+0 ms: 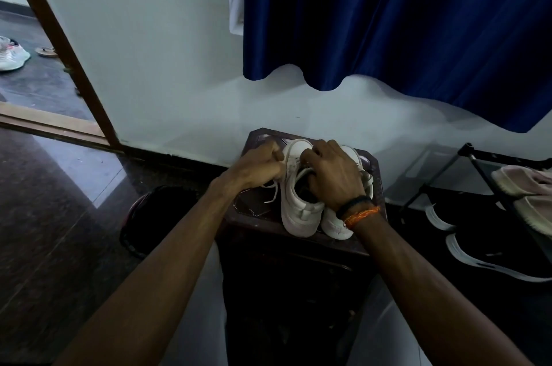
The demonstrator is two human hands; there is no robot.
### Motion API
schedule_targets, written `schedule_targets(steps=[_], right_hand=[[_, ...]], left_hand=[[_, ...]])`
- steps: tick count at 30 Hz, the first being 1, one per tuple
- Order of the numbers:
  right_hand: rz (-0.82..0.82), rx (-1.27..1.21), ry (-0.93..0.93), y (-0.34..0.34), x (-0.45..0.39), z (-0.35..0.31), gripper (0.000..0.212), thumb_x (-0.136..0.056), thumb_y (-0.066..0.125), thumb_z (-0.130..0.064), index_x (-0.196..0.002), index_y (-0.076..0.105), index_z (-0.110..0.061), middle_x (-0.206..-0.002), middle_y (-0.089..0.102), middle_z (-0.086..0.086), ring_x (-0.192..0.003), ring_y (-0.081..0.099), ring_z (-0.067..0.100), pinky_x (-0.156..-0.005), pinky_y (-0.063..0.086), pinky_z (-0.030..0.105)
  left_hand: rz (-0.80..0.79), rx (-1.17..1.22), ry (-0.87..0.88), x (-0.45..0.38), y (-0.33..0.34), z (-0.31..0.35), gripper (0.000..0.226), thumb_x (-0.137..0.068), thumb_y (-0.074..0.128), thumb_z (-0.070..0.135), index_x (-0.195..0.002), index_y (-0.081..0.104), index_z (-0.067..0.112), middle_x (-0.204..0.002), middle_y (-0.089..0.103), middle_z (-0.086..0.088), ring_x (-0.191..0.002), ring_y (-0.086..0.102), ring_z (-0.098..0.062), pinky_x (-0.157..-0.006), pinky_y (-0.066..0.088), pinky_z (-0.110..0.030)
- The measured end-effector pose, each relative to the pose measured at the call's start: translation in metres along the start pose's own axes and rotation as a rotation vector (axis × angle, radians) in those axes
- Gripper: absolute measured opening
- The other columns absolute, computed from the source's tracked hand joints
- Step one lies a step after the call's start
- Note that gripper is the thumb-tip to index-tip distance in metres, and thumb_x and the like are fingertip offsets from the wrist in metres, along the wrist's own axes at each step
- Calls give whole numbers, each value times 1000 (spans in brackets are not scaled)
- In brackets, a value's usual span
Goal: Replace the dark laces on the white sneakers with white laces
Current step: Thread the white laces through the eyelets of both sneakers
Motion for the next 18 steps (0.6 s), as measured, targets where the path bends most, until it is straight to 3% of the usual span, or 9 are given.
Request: schedule_targets(steps=[4,7,9,11,13,18], right_hand=[[33,33,-90,-5,3,1,17,-63,67,-5,-79,64,-11,-77,60,8,-75,56,33,-60,42,37],[38,64,-162,-6,5,1,15,-67,68,-14,-83,66,-13,-80,61,6,-79,56,33,-68,41,40],[42,59,-186,-5,5,0,13,-69,69,-14,-82,66,-13,-80,60,7,-80,56,33,-69,43,41],[46,59,-186,-3,6,1,12,-70,71,-12,-80,65,-12,-79,59,7,-77,56,33,-66,45,41],[47,61,-169,-3,6,1,11,-73,72,-13,-80,64,-13,-80,59,7,-77,56,32,-64,44,40],[33,22,-46,-6,6,-1,10,-76,68,-15,-80,59,-11,-82,58,7,-75,58,30,-48,38,33]], left_hand=[[-115,-142,-5,0,1,-11,34,-73,76,22,-105,64,26,-94,74,6,-92,69,-12,-83,54,-29],[-94,-192,45,3,2,-11,26,-75,74,26,-100,67,29,-99,73,7,-95,69,-13,-86,55,-29],[-33,-128,67,6,4,-4,15,-82,68,22,-97,67,27,-96,73,7,-92,68,-12,-80,53,-27],[25,-65,85,9,8,4,5,-89,63,22,-93,66,20,-90,71,4,-85,66,-13,-70,48,-24],[61,-92,100,9,12,9,12,-91,65,28,-92,66,16,-89,71,2,-82,65,-14,-65,45,-23],[84,-116,71,11,16,11,17,-86,69,28,-89,65,12,-87,71,-2,-84,67,-19,-70,50,-31]])
Point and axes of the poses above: each hand's wrist, its own x-axis away from the middle knuckle, its own y-axis out of the palm, z = x × y, the point moved 1 cm from there along -x, towards the middle knuckle
